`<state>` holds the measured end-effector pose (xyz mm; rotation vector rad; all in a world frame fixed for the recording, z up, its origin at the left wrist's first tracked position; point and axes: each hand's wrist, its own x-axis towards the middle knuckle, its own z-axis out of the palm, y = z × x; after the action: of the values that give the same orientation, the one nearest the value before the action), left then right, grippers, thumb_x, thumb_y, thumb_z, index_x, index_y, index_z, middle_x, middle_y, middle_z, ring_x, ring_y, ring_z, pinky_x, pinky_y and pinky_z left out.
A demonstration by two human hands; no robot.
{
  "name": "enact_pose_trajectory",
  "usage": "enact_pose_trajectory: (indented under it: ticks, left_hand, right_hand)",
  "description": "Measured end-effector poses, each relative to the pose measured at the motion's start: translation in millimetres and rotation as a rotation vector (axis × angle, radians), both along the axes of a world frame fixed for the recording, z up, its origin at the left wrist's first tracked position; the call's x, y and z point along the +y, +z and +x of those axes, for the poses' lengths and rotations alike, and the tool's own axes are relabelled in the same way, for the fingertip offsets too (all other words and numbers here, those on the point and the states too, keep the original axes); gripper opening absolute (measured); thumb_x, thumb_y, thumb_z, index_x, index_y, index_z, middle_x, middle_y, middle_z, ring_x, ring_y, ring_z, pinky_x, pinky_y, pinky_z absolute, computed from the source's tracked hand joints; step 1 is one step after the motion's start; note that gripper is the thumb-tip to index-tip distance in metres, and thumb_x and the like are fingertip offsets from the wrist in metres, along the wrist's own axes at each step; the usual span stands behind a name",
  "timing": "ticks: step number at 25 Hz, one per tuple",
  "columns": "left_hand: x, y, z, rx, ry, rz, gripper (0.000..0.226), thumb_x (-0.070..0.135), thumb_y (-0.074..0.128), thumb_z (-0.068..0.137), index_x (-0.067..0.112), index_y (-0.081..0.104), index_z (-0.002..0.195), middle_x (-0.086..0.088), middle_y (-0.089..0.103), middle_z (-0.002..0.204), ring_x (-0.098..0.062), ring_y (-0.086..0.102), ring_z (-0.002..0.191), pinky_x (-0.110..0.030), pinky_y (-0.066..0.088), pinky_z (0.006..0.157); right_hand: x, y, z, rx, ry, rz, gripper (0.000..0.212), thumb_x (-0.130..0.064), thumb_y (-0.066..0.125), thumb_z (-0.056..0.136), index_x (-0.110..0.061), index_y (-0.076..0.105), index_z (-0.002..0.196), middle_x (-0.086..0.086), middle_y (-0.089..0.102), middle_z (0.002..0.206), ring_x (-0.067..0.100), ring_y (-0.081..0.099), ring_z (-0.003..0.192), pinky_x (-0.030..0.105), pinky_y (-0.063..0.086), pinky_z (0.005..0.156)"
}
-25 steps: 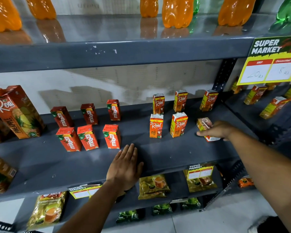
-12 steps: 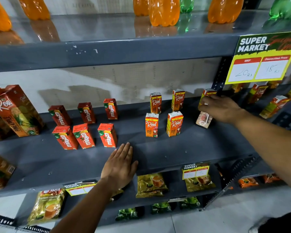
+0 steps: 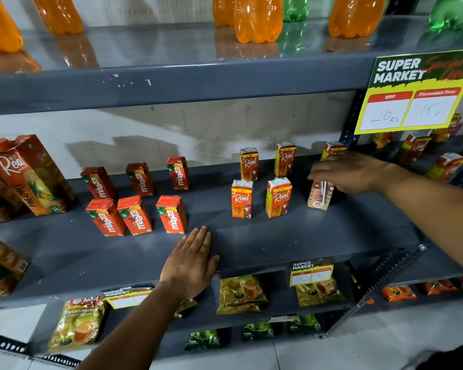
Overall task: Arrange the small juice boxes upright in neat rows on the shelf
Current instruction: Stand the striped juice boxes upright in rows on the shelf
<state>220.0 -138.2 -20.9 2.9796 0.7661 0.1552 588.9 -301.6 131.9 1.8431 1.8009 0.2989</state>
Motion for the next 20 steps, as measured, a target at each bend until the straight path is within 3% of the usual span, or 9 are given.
enact_pose_trajectory:
  ticks: [4, 8, 11, 13, 15, 18, 20]
  left_hand:
    - [0.7, -0.5, 0.2, 0.002, 0.003, -0.011, 0.096, 0.065, -0.019, 0.077, 0.009, 0.012, 0.149, -0.007, 0.006, 0.16, -0.019, 0.002, 0.146, -0.031, -0.002, 0.115]
    - [-0.9, 1.1, -0.8, 0.016, 0.007, -0.012, 0.093, 0.064, -0.017, 0.079, 0.01, 0.01, 0.15, -0.005, 0.004, 0.16, -0.019, 0.0, 0.146, -0.03, -0.003, 0.115]
    - [0.9, -0.1, -3.5, 0.017, 0.006, -0.017, 0.091, 0.064, -0.013, 0.081, 0.009, 0.012, 0.149, -0.006, 0.006, 0.159, -0.019, 0.003, 0.146, -0.031, -0.001, 0.116]
    - [1.5, -2.8, -4.8, -0.002, 0.001, -0.021, 0.092, 0.065, -0.013, 0.082, 0.009, 0.015, 0.149, -0.007, 0.01, 0.159, -0.02, 0.005, 0.146, -0.031, 0.0, 0.115]
    - [4.4, -6.3, -6.2, -0.002, -0.01, -0.038, 0.093, 0.066, -0.013, 0.081, 0.009, 0.015, 0.149, -0.007, 0.011, 0.159, -0.019, 0.005, 0.146, -0.031, 0.0, 0.115]
    - [7.1, -5.0, -4.1, -0.023, -0.01, -0.137, 0.093, 0.072, -0.002, 0.082, 0.011, 0.015, 0.149, -0.004, 0.01, 0.159, -0.017, 0.003, 0.146, -0.029, -0.001, 0.115]
    - [7.5, 3.5, 1.7, -0.105, 0.055, -0.286, 0.085, 0.069, 0.023, 0.085, 0.013, 0.021, 0.149, -0.006, 0.018, 0.159, -0.02, 0.012, 0.145, -0.033, 0.008, 0.117]
  right_hand:
    - [8.5, 0.9, 4.9, 0.409, -0.429, 0.118, 0.062, -0.048, 0.069, 0.076, -0.022, 0.049, 0.128, 0.005, 0.059, 0.127, 0.026, 0.056, 0.112, 0.031, 0.045, 0.089]
    - [21.3, -13.6, -3.0, 0.466, -0.672, 0.191, 0.061, -0.076, 0.048, 0.076, -0.017, 0.054, 0.089, 0.008, 0.064, 0.095, 0.023, 0.059, 0.082, 0.038, 0.051, 0.081]
    - [27.3, -18.8, -13.2, 0.469, -0.714, 0.221, 0.072, -0.085, 0.032, 0.073, -0.017, 0.052, 0.085, 0.006, 0.059, 0.087, 0.023, 0.057, 0.08, 0.037, 0.047, 0.077]
    - [22.5, -18.6, -11.4, 0.472, -0.758, 0.24, 0.088, -0.091, 0.019, 0.067, -0.015, 0.056, 0.094, 0.008, 0.063, 0.1, 0.027, 0.06, 0.092, 0.04, 0.048, 0.084]
    - [19.9, -19.4, -5.2, 0.509, -0.8, 0.307, 0.102, -0.091, 0.012, 0.067, -0.015, 0.056, 0.118, 0.011, 0.061, 0.122, 0.032, 0.057, 0.11, 0.042, 0.047, 0.09]
    - [8.2, -25.9, -2.7, 0.763, -0.856, 0.489, 0.082, -0.075, 0.023, 0.085, -0.014, 0.049, 0.133, 0.014, 0.053, 0.137, 0.034, 0.049, 0.124, 0.041, 0.039, 0.098]
    - [1.2, -33.8, -1.0, 1.13, -0.938, 0.632, 0.061, -0.061, 0.036, 0.092, -0.02, 0.047, 0.136, 0.009, 0.05, 0.141, 0.032, 0.045, 0.129, 0.042, 0.037, 0.1]
